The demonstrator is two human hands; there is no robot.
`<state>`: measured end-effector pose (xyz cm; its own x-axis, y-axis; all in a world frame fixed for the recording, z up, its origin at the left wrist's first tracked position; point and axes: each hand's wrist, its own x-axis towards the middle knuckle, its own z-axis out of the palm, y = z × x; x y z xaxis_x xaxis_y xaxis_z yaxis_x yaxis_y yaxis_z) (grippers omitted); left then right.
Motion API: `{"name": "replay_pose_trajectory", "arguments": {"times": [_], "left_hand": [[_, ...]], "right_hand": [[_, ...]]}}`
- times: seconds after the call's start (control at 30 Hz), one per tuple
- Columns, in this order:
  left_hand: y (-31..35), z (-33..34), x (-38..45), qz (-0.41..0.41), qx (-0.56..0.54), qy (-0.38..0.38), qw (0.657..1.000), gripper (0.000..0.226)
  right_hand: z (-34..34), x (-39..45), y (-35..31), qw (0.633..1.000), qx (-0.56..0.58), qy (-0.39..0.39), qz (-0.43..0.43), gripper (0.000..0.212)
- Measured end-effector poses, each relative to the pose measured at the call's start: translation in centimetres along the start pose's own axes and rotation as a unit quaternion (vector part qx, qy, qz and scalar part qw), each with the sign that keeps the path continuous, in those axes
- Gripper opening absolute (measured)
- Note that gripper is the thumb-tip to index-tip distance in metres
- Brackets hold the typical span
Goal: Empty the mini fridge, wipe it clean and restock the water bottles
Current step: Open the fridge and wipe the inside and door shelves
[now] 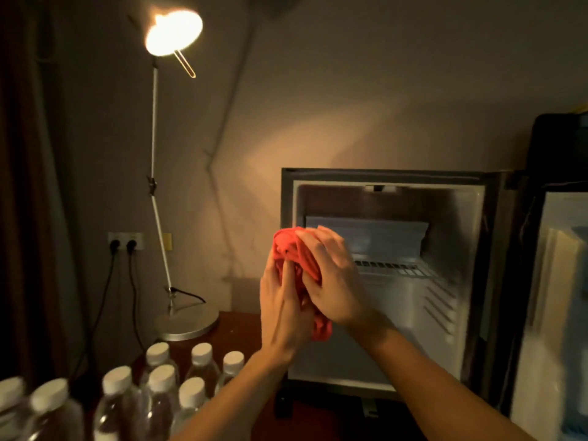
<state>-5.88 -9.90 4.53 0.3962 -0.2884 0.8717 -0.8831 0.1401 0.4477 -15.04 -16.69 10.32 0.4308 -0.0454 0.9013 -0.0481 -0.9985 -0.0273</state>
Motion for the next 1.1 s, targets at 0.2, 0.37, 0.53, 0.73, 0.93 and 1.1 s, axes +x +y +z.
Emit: {"name": "replay_pose_trajectory", "arguments": {"times": [0.2,0.37,0.53,0.73,0.93,1.1], "left_hand": [[-1.0,-1.3,5.3,0.032,0.103,-0.006,0.994,0.102],[-1.5,-1.4,9.7,0.019,0.121,-0.027,0.992,0.091],[-0.8,-0.5,13.8,0.002,0.118,-0.039,0.992,0.092],[0.4,1.4,14.7,0.056,0.159,-0.043,0.985,0.096],[3.9,4.8,15.1,0.14,0.199,-0.086,0.966,0.086],[8.1,9.0,14.4,0.188,0.195,-0.102,0.957,0.087]], "right_hand": [[1.1,5.4,1.3,0.99,-0.095,-0.02,-0.104,0.07],[1.2,9.1,2.9,0.964,-0.18,-0.042,-0.189,0.062],[0.8,12.5,4.3,0.965,-0.226,-0.042,-0.127,0.054],[-1.1,12.4,5.6,0.965,-0.25,-0.032,-0.074,0.056],[-5.7,9.9,9.2,0.962,-0.269,0.044,-0.023,0.047],[-10.0,7.3,12.7,0.949,-0.308,0.061,0.007,0.044]]}}
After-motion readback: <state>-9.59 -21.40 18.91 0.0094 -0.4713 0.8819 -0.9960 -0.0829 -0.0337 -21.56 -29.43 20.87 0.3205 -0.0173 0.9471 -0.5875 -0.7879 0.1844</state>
